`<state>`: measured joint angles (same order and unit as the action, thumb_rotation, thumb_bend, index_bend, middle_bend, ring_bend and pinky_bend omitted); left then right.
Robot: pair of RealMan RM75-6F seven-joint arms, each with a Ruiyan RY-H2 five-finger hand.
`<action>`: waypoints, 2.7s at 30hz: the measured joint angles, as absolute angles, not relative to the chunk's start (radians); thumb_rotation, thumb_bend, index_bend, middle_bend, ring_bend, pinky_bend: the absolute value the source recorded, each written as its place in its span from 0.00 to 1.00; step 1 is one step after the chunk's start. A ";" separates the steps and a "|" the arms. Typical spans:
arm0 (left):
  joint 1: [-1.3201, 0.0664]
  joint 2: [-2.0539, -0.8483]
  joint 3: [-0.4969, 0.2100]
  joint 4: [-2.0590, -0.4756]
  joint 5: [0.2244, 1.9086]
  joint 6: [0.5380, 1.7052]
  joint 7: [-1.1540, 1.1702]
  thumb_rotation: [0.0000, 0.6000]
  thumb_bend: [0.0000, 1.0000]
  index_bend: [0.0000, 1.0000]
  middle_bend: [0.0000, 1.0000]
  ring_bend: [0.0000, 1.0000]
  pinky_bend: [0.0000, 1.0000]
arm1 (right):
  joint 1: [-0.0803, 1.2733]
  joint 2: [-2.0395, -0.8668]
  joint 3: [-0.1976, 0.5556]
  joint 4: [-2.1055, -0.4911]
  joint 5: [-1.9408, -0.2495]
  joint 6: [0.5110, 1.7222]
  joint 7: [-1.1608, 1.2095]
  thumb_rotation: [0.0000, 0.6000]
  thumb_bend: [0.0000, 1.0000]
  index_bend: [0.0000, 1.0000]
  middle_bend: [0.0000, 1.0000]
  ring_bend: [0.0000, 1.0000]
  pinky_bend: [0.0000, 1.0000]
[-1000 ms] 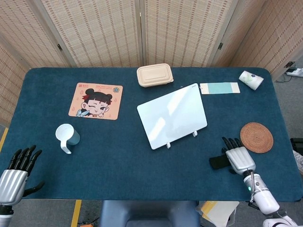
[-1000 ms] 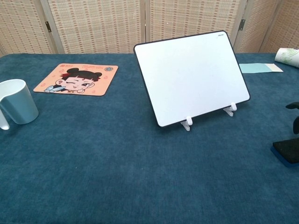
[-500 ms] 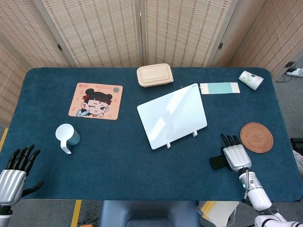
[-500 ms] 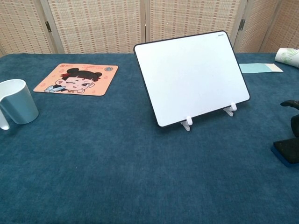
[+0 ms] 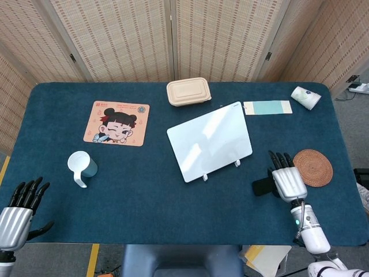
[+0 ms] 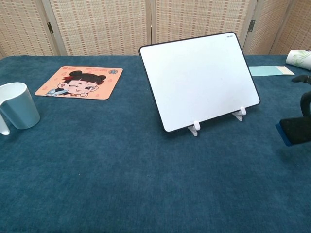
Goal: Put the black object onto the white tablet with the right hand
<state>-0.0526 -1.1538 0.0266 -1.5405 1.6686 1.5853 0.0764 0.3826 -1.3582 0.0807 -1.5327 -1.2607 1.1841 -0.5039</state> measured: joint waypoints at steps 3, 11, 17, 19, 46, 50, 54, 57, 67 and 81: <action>-0.053 -1.153 0.026 -1.540 1.667 1.583 0.075 1.00 0.18 0.07 0.04 0.04 0.00 | 0.400 -1.411 0.131 -1.513 -1.266 1.219 -0.495 1.00 0.19 0.55 0.05 0.05 0.07; -0.058 -1.143 0.026 -1.538 1.664 1.575 0.043 1.00 0.18 0.07 0.04 0.04 0.00 | 0.522 -1.547 0.270 -1.418 -1.193 1.192 -0.501 1.00 0.19 0.55 0.05 0.03 0.07; -0.059 -1.136 0.029 -1.537 1.667 1.575 0.026 1.00 0.18 0.07 0.04 0.04 0.00 | 0.598 -1.670 0.308 -1.264 -1.187 1.183 -0.487 1.00 0.19 0.55 0.05 0.03 0.07; -0.058 -1.134 0.030 -1.536 1.670 1.579 0.021 1.00 0.18 0.07 0.04 0.04 0.00 | 0.622 -1.713 0.317 -1.211 -1.188 1.183 -0.476 1.00 0.19 0.55 0.05 0.03 0.07; -0.048 -1.128 0.035 -1.541 1.682 1.599 0.013 1.00 0.18 0.10 0.04 0.04 0.00 | 0.710 -1.839 0.351 -1.015 -1.163 1.167 -0.418 1.00 0.19 0.24 0.00 0.00 0.06; -0.045 -1.124 0.031 -1.538 1.678 1.607 0.001 1.00 0.18 0.10 0.04 0.04 0.00 | 0.690 -1.795 0.323 -1.071 -1.185 1.175 -0.417 1.00 0.19 0.19 0.00 0.00 0.06; -0.046 -1.123 0.030 -1.537 1.674 1.603 -0.001 1.00 0.18 0.11 0.04 0.04 0.00 | 0.643 -1.714 0.282 -1.185 -1.225 1.210 -0.411 1.00 0.19 0.18 0.00 0.00 0.06; -0.047 -1.125 0.030 -1.537 1.676 1.600 0.006 1.00 0.18 0.11 0.04 0.04 0.00 | 0.609 -1.657 0.255 -1.265 -1.251 1.236 -0.402 1.00 0.19 0.16 0.00 0.00 0.06; -0.041 -1.147 0.028 -1.546 1.695 1.621 0.071 1.00 0.18 0.10 0.04 0.04 0.00 | 0.349 -1.245 0.015 -1.701 -1.403 1.387 -0.352 1.00 0.19 0.07 0.00 0.00 0.04; -0.037 -1.148 0.038 -1.548 1.725 1.637 0.066 1.00 0.18 0.07 0.04 0.04 0.00 | 0.092 -1.098 -0.185 -1.698 -1.579 1.567 -0.181 1.00 0.19 0.06 0.00 0.00 0.04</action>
